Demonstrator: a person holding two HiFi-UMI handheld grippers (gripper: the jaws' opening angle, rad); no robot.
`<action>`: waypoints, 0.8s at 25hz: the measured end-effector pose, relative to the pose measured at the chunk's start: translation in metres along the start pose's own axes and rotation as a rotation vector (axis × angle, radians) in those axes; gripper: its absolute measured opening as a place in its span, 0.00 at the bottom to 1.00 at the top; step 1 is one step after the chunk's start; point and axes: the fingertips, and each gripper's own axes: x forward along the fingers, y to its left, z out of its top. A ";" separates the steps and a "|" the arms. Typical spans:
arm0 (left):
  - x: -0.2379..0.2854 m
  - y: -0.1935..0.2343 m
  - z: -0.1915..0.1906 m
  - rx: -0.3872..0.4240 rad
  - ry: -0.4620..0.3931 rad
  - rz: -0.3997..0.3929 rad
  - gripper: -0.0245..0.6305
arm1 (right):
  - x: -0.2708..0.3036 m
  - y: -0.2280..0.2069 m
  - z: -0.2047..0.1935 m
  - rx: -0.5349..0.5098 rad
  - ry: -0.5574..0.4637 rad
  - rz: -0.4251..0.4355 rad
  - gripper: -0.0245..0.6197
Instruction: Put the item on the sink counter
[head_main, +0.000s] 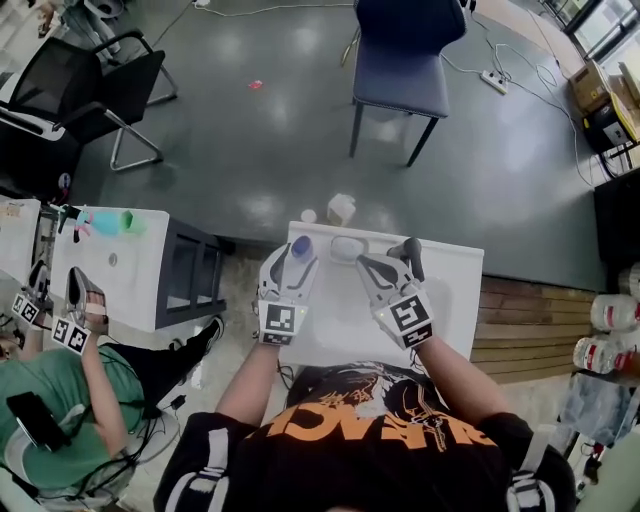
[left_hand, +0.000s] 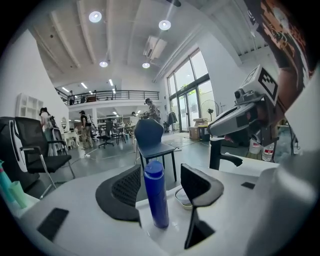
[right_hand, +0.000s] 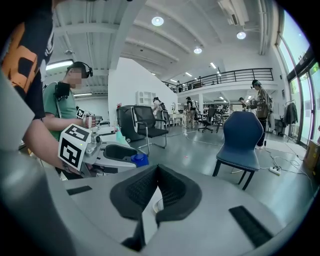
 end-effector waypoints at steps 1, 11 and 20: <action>-0.003 -0.001 0.003 0.002 -0.007 0.001 0.45 | -0.002 0.000 0.001 0.002 -0.006 -0.003 0.06; -0.033 -0.033 0.059 0.048 -0.068 -0.065 0.43 | -0.038 -0.004 0.018 0.025 -0.088 -0.054 0.06; -0.060 -0.073 0.095 0.025 -0.091 -0.128 0.35 | -0.085 0.001 0.031 0.045 -0.152 -0.080 0.06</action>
